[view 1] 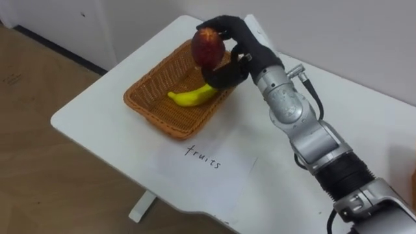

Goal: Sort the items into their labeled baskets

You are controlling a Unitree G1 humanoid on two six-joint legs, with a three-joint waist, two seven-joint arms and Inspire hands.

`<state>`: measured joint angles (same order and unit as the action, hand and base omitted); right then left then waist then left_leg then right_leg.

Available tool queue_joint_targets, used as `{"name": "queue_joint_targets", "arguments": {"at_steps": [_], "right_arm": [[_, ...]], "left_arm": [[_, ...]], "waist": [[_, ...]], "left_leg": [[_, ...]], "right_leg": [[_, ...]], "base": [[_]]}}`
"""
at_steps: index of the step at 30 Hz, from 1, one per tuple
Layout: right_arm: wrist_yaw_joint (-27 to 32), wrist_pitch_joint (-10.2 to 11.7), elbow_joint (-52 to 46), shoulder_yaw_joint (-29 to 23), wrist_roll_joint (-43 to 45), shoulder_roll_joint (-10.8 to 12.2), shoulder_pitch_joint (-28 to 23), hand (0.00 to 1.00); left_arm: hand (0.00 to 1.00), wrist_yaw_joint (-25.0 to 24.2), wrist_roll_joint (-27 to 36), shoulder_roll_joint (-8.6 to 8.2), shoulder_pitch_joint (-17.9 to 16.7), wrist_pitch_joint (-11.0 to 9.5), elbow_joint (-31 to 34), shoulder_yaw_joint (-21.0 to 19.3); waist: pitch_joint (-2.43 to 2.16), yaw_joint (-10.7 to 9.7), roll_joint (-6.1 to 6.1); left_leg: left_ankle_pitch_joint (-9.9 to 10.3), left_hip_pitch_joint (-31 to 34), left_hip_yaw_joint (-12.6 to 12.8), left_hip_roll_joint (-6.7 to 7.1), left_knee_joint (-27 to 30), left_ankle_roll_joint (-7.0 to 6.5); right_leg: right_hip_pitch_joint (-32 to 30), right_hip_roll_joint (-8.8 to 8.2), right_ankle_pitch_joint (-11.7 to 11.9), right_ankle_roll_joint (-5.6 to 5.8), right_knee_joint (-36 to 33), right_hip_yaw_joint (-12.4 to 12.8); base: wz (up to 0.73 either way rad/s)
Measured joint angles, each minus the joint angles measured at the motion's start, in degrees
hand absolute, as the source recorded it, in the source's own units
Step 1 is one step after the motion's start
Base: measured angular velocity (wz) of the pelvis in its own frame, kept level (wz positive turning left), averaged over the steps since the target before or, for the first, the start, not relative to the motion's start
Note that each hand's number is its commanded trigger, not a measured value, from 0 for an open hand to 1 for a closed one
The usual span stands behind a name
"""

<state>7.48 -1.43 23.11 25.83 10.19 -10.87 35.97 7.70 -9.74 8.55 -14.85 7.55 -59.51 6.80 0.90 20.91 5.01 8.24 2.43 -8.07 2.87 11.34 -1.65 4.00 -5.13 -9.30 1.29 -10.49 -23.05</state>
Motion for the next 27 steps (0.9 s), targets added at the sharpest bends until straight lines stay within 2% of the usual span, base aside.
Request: {"name": "queue_joint_targets", "arguments": {"at_steps": [12, 17, 18, 20, 21, 22, 23, 27], "right_arm": [[-0.5, 0.0, 2.6, 1.0, 0.7, 0.2, -0.1, 1.0], [-1.8, -1.8, 3.3, 1.0, 1.7, 0.4, -0.1, 0.99], [-2.1, -1.9, 3.3, 1.0, 1.7, 0.6, -0.1, 0.94], [-2.4, -2.0, 3.4, 1.0, 1.7, 0.6, -0.1, 0.69], [-2.5, -2.0, 3.4, 1.0, 1.7, 0.7, -0.1, 0.52], [-2.7, -2.3, 3.4, 1.0, 1.7, 0.9, -0.1, 0.03], [-2.7, -2.4, 3.4, 1.0, 1.7, 0.9, -0.1, 0.0], [-3.6, -2.4, 3.4, 1.0, 1.7, 1.2, -0.1, 0.0]], "left_arm": [[0.0, -1.7, 0.0, 0.79, 0.0, 0.0, 0.4, 0.1], [0.0, -2.5, -0.1, 0.87, -0.2, 0.1, 1.6, 0.1], [0.0, -2.8, -0.1, 0.95, -0.2, 0.1, 1.9, 0.1], [0.0, -3.0, -0.2, 0.96, -0.2, 0.1, 2.3, 0.1], [0.0, -3.2, -0.9, 0.96, -0.2, 0.1, 2.4, 0.1], [0.0, -3.3, -1.4, 0.97, -0.3, 0.2, 2.7, 0.1], [0.0, -3.3, -1.8, 0.97, -0.4, 0.2, 2.8, 0.0], [0.0, -3.4, -3.3, 0.96, -0.5, 0.8, 3.8, 0.0]], "waist": [[0.41, 0.1, 0.37], [0.37, 0.2, 0.46], [0.36, 0.2, 0.48], [0.36, 0.2, 0.48], [0.34, 0.2, 0.5], [0.34, 0.2, 0.51], [0.34, 0.2, 0.51], [0.3, 0.2, 0.56]], "left_leg": [[0.0, 0.2, 0.0, 0.12, 0.1, 0.01], [0.0, 1.1, -0.1, 0.23, 0.5, 0.01], [0.0, 1.1, -0.1, 0.23, 0.5, 0.01], [0.0, 1.0, -0.1, 0.24, 0.5, 0.01], [0.0, 1.1, -0.1, 0.24, 0.4, 0.01], [0.0, 1.1, -0.1, 0.24, 0.4, 0.0], [0.0, 1.1, -0.1, 0.24, 0.4, 0.0], [0.0, 1.1, -0.1, 0.25, 0.4, 0.0]], "right_leg": [[0.0, -0.04, 0.0, 0.01, 0.0, -0.6], [-0.6, -0.08, 0.0, 0.04, 0.1, -0.7], [-0.7, -0.07, 0.0, 0.04, 0.1, -0.7], [-0.7, -0.08, 0.0, 0.04, 0.1, -0.7], [-0.7, -0.09, 0.0, 0.04, 0.1, -0.7], [-0.7, -0.1, 0.0, 0.04, 0.1, -0.7], [-0.7, -0.1, 0.0, 0.04, 0.1, -0.7], [-0.7, -0.11, 0.0, 0.04, 0.1, -0.7]], "base": [[0.01], [0.0], [0.0], [0.0], [0.0], [0.0], [0.0], [0.0]]}}
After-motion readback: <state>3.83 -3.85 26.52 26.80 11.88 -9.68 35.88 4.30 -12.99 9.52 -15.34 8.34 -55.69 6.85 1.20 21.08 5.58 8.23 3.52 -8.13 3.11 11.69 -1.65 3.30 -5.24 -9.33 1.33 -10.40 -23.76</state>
